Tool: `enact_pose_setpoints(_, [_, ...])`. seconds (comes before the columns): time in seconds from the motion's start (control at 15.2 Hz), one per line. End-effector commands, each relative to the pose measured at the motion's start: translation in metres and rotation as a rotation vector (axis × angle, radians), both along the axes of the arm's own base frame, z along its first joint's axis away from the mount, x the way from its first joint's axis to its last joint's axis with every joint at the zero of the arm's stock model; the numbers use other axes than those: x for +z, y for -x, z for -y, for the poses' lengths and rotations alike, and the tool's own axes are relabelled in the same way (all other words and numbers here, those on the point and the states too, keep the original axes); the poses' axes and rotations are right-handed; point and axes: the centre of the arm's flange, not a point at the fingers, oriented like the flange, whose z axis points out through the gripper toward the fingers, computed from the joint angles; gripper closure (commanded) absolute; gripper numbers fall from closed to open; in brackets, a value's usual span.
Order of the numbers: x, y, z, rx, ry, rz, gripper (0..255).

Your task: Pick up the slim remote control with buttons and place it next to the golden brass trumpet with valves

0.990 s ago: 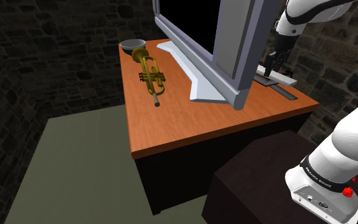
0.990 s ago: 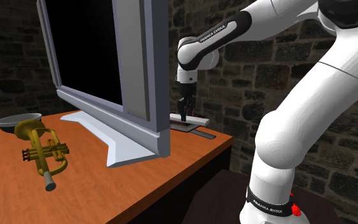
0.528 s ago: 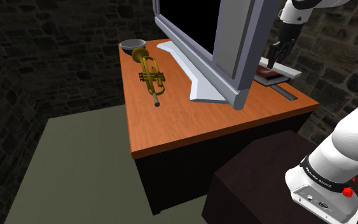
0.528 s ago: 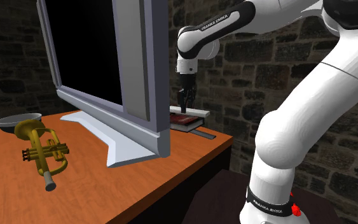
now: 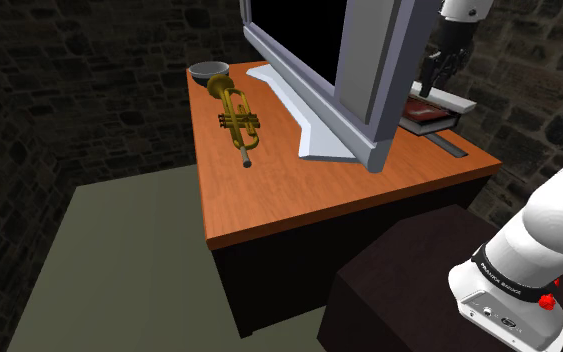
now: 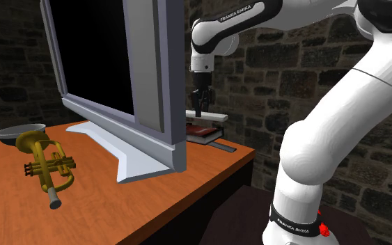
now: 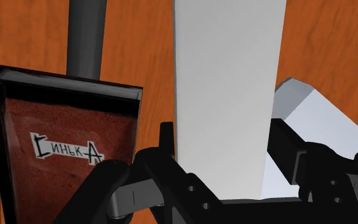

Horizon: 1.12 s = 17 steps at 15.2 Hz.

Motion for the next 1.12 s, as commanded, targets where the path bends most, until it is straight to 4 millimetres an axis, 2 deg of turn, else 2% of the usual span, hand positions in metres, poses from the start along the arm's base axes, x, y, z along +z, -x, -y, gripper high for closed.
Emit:
enact_pose_setpoints(0.0, [0.001, -0.009, -0.022, -0.001, 0.0, 0.0, 255])
enact_pose_setpoints(0.92, [0.002, -0.076, -0.194, -0.001, 0.0, 0.0, 255])
enact_pose_setpoints(0.99, [0.025, -0.063, -0.108, -0.056, 0.126, 0.053, 0])
enact_pose_setpoints(1.06, [0.025, -0.063, -0.108, -0.056, 0.126, 0.053, 0])
